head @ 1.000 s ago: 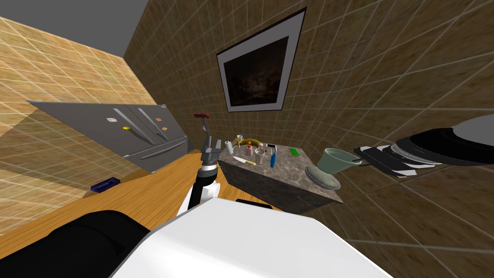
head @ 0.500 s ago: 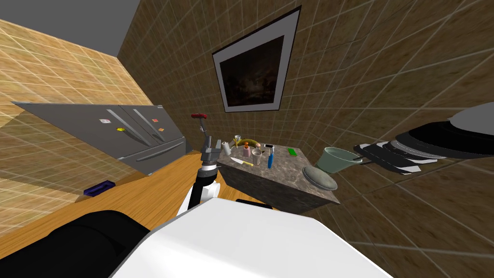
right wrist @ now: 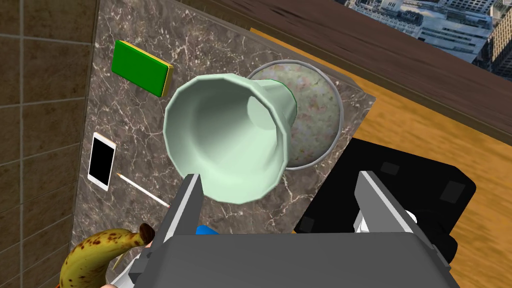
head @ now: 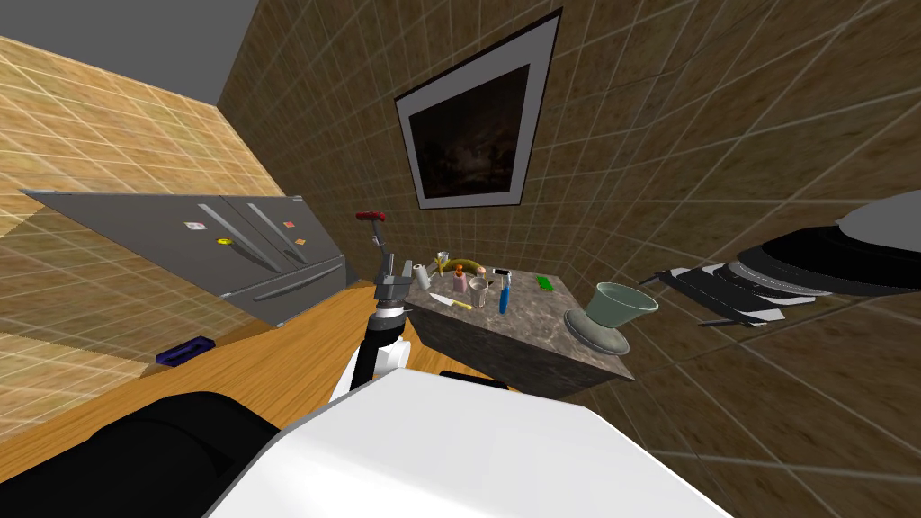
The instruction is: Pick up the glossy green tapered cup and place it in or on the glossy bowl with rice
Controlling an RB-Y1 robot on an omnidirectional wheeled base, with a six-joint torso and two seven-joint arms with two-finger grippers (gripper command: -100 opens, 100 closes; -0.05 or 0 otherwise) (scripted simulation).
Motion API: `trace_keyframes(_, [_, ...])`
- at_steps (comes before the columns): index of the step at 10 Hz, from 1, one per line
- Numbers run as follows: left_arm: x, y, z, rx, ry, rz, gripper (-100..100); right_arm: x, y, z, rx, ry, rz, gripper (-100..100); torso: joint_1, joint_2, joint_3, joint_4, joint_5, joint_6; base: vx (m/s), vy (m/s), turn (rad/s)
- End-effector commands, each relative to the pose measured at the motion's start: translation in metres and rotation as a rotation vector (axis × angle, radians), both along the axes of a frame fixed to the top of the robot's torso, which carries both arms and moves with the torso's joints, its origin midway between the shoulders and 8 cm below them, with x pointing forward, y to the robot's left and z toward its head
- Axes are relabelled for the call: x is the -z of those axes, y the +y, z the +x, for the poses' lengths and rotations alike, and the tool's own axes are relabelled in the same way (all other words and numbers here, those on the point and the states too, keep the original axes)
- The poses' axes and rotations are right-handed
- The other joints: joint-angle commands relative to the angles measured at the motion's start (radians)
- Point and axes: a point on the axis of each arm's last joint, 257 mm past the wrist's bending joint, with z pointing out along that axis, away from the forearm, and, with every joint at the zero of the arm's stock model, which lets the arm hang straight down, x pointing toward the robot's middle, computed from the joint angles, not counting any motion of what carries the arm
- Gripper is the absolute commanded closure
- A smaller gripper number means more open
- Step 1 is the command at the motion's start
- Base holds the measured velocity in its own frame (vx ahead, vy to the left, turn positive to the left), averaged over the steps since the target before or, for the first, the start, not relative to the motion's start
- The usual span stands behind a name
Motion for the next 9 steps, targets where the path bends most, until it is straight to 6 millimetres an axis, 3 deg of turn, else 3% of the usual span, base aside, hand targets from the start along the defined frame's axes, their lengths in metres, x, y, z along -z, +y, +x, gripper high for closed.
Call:
trace_keyframes(1, [0.000,0.000,0.000,0.000,0.000,0.000,0,0.000,0.000,0.000,0.000,0.000,0.000,0,0.000,0.000,0.000,0.000,0.000,0.000,0.000,0.000,0.000])
trace_keyframes(2, [0.000,0.000,0.000,0.000,0.000,0.000,0,-0.005,-0.007,-0.001,0.013,0.001,-0.002,-100,0.000,0.000,0.000,0.000,0.000,0.000,-0.016,0.005,0.096])
trace_keyframes(9, [0.000,0.000,0.000,0.000,0.000,0.000,0,-0.036,-0.052,-0.014,0.097,0.008,0.005,-100,0.001,0.003,0.002,0.001,0.000,0.000,-0.043,0.014,0.119])
